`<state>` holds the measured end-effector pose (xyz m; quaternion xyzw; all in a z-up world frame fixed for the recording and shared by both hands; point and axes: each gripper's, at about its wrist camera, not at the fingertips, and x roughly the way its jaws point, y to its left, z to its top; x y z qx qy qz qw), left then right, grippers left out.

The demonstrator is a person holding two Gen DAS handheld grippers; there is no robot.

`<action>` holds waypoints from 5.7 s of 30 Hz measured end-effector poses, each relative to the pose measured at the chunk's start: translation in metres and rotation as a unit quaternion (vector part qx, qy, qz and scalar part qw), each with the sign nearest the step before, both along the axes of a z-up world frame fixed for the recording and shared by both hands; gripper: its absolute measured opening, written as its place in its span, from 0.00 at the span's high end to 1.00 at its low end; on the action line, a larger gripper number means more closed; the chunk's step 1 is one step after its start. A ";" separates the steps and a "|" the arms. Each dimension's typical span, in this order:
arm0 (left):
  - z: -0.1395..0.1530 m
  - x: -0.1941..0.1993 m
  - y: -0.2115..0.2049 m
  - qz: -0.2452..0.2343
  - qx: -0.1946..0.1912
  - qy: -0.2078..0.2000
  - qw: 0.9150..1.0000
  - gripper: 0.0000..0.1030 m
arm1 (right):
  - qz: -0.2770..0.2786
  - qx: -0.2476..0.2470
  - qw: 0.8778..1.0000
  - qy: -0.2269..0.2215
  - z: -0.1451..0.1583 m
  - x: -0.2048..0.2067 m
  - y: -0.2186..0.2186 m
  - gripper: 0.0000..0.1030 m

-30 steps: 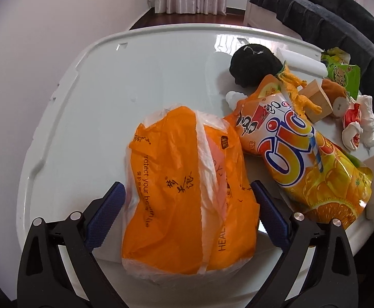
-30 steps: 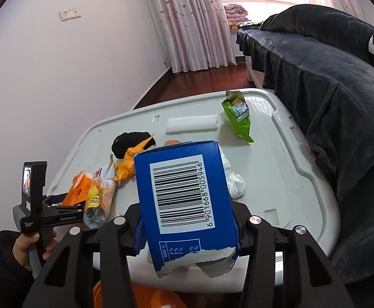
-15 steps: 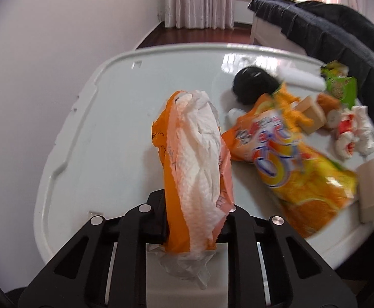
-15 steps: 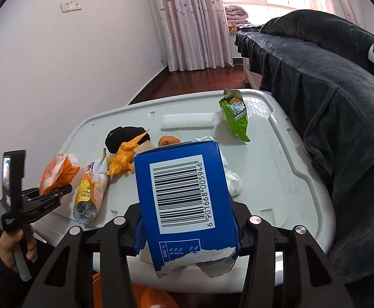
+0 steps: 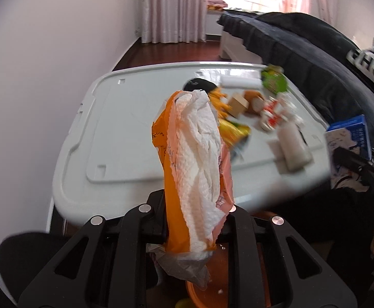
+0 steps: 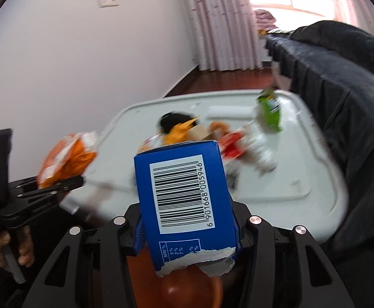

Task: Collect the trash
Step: 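Lower both held items into the orange bucket and open both tools, then grasp the orange Cici pouch with the left tool while the right tool grasps the white cup, then lower the pouch and white cup into the orange bucket and release both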

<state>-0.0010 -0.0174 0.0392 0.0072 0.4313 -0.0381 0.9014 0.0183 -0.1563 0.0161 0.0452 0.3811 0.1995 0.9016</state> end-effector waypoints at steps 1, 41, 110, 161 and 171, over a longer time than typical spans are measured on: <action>-0.001 -0.004 -0.003 -0.002 0.001 0.001 1.000 0.82 | 0.008 -0.003 1.000 0.003 -0.001 -0.011 0.005 0.53; -0.093 -0.040 -0.036 -0.081 0.028 0.198 0.977 0.31 | 0.018 -0.032 0.983 0.180 -0.075 -0.031 0.022 0.25; -0.016 0.149 -0.009 0.104 -0.158 0.089 0.978 0.23 | -0.123 -0.060 0.981 0.138 -0.076 0.119 -0.024 0.55; 0.004 0.053 -0.020 0.045 0.013 -0.036 0.998 0.55 | -0.056 -0.010 0.998 0.012 -0.030 0.078 0.005 0.55; 0.008 -0.004 -0.026 0.001 0.010 -0.043 0.999 0.55 | -0.021 -0.005 1.000 0.015 -0.021 0.008 0.011 0.55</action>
